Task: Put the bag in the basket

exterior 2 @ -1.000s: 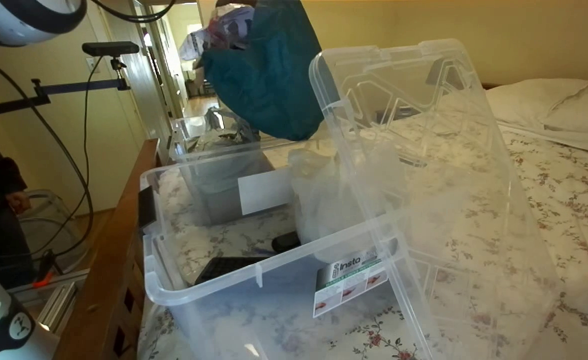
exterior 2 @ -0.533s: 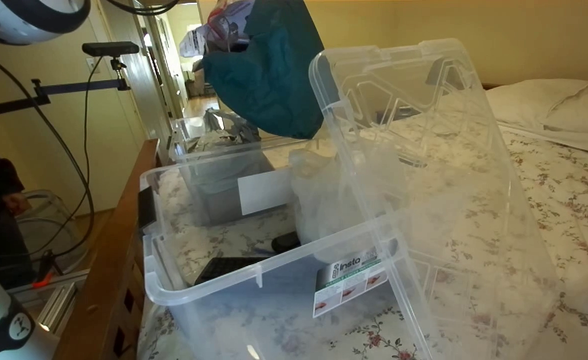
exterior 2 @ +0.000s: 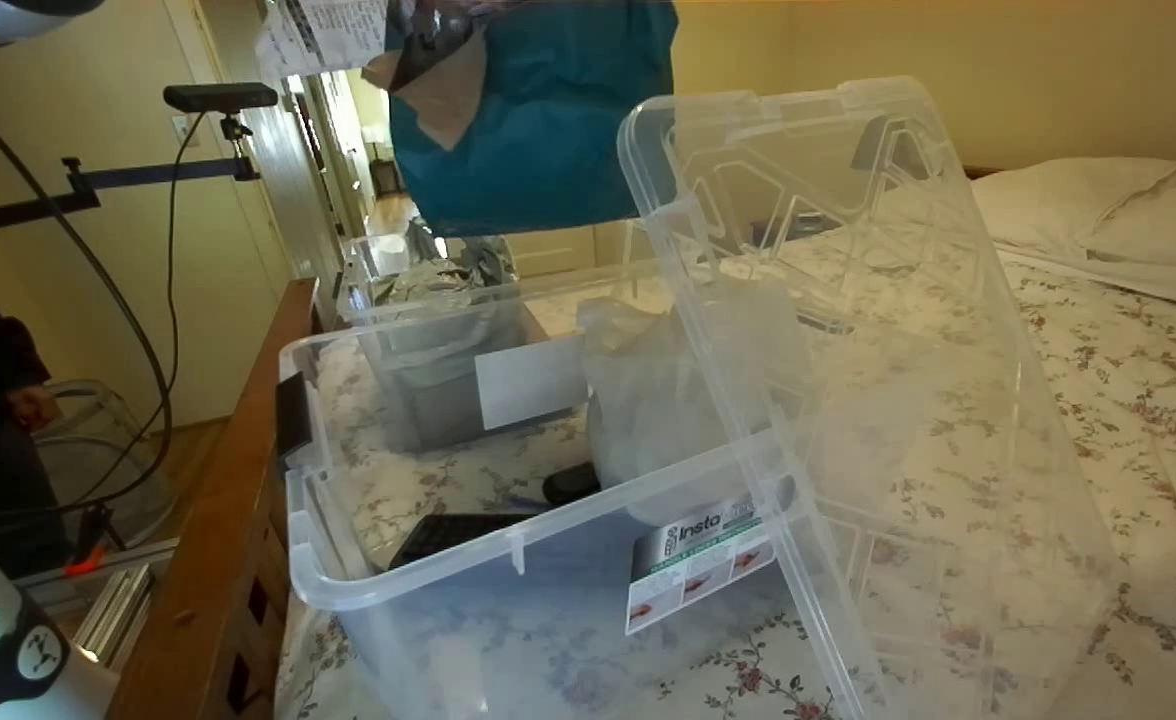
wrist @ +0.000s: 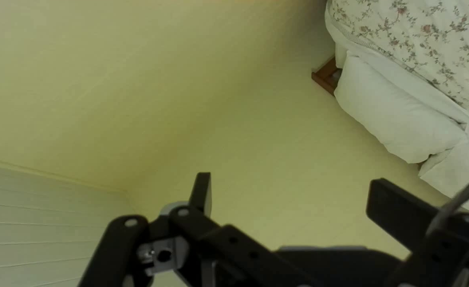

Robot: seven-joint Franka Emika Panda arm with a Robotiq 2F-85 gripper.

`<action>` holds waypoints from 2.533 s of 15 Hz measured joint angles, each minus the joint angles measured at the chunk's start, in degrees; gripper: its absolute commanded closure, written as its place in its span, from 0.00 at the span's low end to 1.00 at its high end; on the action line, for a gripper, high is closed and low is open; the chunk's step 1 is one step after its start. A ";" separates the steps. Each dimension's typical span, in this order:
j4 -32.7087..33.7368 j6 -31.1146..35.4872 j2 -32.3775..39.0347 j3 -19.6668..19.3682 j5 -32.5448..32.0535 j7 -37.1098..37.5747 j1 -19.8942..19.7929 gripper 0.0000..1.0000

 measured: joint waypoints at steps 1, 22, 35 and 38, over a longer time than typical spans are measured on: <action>-0.01 0.00 -0.53 0.00 0.22 -0.70 -0.28 0.00; 0.03 -31.47 2.11 -4.79 -2.35 10.43 -1.28 0.00; -8.15 -42.91 4.31 -22.30 9.72 18.38 -4.12 0.00; -14.17 -43.23 4.30 -30.22 18.32 20.77 -0.93 0.00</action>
